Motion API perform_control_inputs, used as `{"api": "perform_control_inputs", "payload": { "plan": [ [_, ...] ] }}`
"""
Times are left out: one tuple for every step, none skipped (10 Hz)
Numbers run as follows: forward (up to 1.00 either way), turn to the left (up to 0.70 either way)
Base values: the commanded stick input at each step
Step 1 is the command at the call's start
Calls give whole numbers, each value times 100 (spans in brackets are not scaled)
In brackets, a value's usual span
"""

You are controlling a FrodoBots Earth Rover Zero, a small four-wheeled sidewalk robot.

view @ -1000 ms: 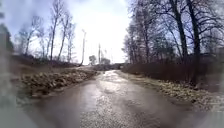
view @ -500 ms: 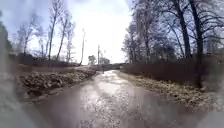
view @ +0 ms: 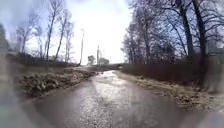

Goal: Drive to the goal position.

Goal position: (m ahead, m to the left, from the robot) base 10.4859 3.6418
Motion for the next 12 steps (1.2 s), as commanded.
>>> {"api": "perform_control_inputs", "payload": {
  "plan": [
    [85,0],
    [85,0],
    [85,0],
    [85,0],
    [85,0],
    [85,0],
    [85,0],
    [85,0],
    [85,0],
    [85,0],
    [85,0],
    [85,0]
  ]
}}
